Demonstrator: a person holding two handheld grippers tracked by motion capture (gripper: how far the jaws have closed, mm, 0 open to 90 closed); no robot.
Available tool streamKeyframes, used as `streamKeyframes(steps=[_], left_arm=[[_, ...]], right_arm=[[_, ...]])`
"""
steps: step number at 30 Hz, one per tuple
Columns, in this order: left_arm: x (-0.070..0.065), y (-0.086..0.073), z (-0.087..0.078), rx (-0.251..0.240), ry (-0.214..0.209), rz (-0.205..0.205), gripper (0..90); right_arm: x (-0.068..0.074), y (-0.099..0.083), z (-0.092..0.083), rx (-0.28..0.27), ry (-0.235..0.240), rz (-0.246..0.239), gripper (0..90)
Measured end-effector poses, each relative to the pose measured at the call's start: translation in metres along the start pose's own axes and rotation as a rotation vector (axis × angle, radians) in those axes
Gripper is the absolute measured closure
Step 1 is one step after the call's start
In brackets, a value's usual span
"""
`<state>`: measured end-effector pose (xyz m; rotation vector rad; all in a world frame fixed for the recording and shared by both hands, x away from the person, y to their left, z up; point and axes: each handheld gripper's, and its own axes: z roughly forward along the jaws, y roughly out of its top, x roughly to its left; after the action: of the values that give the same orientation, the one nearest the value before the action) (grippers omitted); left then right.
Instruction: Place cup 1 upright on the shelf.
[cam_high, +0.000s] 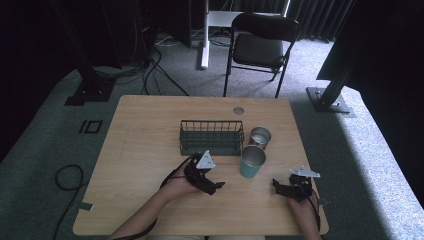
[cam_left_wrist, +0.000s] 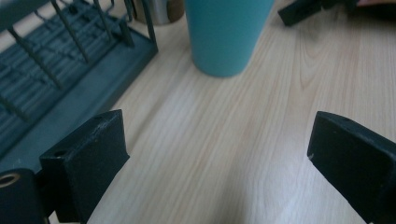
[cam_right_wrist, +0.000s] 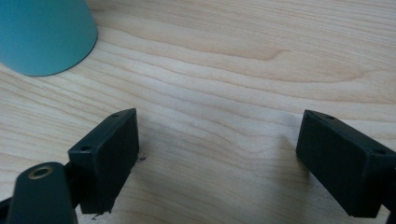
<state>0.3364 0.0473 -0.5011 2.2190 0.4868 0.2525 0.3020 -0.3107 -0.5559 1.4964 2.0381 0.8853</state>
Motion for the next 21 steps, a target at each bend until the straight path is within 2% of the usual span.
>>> streamKeyframes(steps=[7, 16, 21], left_arm=[[-0.003, 0.012, 0.009, -0.012, -0.016, 0.019, 5.3], [-0.004, 0.023, 0.018, -0.031, -0.016, 0.008, 5.3], [-0.003, 0.031, 0.024, -0.042, -0.033, 0.005, 5.3]], right_arm=[[0.000, 0.000, 0.000, 0.000, 0.000, 0.000, 12.9], [0.000, 0.000, 0.000, 0.000, 0.000, 0.000, 12.9], [0.000, 0.000, 0.000, -0.001, 0.000, 0.001, 12.9]])
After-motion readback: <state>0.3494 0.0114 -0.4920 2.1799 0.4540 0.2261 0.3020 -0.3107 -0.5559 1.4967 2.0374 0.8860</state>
